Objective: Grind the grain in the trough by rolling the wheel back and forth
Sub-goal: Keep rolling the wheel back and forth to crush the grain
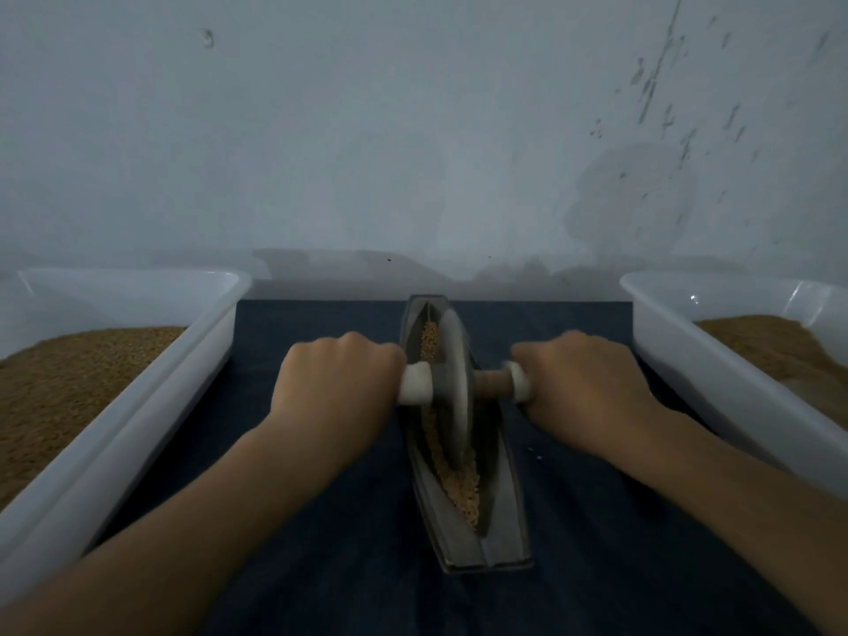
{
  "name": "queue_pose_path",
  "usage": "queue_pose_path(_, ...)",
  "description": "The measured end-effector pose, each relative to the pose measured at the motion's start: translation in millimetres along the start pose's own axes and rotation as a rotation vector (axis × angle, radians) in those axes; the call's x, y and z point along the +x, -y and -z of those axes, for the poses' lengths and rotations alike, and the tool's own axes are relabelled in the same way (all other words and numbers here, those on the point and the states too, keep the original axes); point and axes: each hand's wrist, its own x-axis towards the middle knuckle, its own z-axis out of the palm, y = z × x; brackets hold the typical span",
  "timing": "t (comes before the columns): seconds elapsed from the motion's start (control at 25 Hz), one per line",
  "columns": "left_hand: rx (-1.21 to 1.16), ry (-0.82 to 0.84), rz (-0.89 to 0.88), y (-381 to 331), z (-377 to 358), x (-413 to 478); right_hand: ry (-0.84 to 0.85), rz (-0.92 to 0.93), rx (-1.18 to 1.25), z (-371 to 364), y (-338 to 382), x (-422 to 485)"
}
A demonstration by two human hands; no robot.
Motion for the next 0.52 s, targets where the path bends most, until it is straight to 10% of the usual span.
queue_pose_path(0.52, 0.013, -0.009, 0.097, 7, -32, 69, 0.045, -0.114, 0.022, -23, -1, 80)
